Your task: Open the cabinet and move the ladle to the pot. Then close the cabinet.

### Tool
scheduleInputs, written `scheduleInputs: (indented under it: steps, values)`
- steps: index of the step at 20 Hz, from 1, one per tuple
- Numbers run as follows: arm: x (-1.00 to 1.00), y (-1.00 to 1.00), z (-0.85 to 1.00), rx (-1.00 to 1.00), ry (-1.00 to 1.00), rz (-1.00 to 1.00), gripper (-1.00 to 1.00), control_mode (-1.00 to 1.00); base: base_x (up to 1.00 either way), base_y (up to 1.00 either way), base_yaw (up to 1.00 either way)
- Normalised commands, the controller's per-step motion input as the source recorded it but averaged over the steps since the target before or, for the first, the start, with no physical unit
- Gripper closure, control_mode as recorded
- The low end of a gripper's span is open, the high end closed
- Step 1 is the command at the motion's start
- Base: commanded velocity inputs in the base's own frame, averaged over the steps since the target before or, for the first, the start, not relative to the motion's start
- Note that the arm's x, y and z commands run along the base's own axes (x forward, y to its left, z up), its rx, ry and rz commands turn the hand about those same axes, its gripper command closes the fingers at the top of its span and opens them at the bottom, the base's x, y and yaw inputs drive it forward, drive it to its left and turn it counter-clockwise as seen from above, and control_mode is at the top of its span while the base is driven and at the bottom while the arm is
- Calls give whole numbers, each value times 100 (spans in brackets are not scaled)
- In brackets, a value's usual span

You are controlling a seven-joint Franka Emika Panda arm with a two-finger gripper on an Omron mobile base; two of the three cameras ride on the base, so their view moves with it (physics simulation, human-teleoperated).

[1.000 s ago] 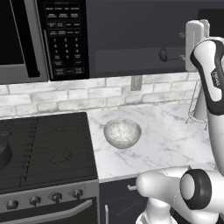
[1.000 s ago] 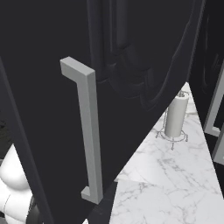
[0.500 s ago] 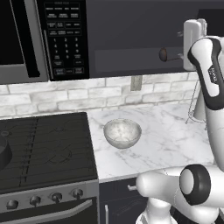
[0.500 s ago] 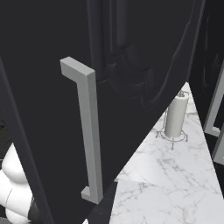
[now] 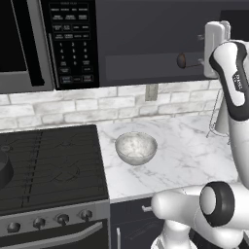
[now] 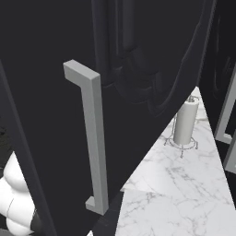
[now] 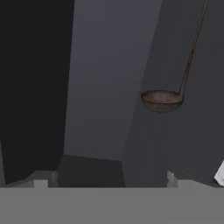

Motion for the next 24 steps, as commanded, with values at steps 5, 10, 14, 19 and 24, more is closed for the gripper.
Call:
scheduleInputs:
  steps: [5,10,14,19,24]
  values:
    - [15,-2,0,0,-1,0,-100,-100,0,0,0]
    - [16,-4,0,0,0,0,-100,-100,0,0,0]
    - [13,-6,0,0,0,0,-100,-100,0,0,0]
    - [13,-2,0,0,0,0,-100,-100,0,0,0]
    - [19,0,0,0,0,1,-100,-100,0,0,0]
